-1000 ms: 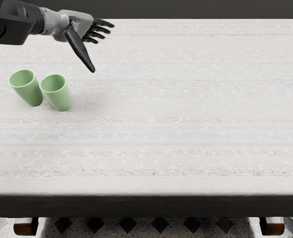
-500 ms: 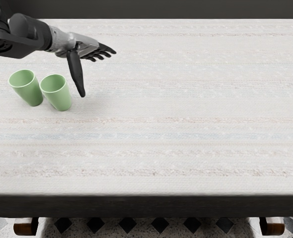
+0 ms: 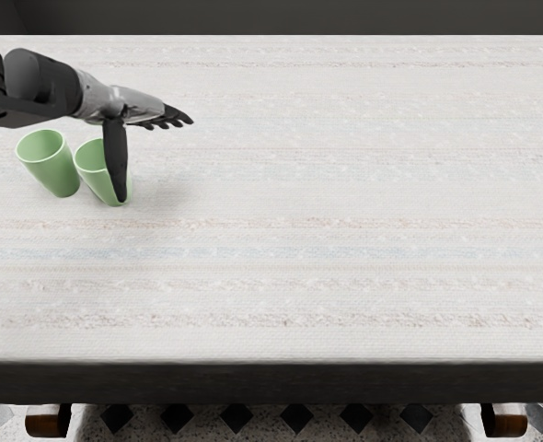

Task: Pick up cup and place in cup with left hand

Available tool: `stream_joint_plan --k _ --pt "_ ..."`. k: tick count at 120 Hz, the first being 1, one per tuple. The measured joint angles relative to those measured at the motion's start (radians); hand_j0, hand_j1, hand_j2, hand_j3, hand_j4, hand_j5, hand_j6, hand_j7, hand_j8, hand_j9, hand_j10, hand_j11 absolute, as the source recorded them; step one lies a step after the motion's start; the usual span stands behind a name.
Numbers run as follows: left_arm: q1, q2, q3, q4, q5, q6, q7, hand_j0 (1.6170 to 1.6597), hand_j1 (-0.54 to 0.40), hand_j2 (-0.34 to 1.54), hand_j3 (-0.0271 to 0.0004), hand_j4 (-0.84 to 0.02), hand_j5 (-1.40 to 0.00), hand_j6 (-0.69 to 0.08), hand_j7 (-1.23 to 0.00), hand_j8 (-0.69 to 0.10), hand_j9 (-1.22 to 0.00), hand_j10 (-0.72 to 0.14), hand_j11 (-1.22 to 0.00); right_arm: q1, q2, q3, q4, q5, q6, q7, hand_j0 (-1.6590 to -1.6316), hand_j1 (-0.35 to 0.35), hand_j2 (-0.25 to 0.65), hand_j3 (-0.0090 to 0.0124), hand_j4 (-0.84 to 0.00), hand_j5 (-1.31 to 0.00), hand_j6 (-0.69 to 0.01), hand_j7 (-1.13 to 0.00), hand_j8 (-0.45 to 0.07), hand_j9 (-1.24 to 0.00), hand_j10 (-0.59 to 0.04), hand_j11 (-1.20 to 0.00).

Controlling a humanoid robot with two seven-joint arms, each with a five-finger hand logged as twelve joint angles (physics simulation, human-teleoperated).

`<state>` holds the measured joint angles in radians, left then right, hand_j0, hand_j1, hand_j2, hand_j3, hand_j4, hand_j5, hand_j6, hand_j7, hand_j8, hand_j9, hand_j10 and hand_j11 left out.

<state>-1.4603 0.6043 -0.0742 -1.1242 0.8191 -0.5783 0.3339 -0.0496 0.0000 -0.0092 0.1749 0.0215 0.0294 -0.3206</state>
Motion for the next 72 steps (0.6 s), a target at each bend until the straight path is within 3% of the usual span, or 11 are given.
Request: stream_joint_plan --k 28,72 --pt "0.002 0.030 0.030 -0.010 0.046 0.074 -0.005 1.6581 0.327 0.00 0.0000 -0.022 -0.02 -0.022 -0.02 -0.022 -0.02 -0.021 -0.02 0.000 0.000 0.000 0.000 0.000 0.000 0.000 -1.6581 -0.349 0.000 0.0000 0.000 0.00 0.000 0.00 0.000 0.00 0.000 0.00" --pt "0.006 0.032 0.126 -0.009 0.103 0.193 -0.009 1.6581 0.327 0.00 0.0000 -0.022 -0.02 -0.023 -0.02 -0.023 -0.02 -0.022 -0.02 0.000 0.000 0.000 0.000 0.000 0.000 0.000 -1.6581 -0.349 0.000 0.0000 0.000 0.00 0.000 0.00 0.000 0.00 0.000 0.00"
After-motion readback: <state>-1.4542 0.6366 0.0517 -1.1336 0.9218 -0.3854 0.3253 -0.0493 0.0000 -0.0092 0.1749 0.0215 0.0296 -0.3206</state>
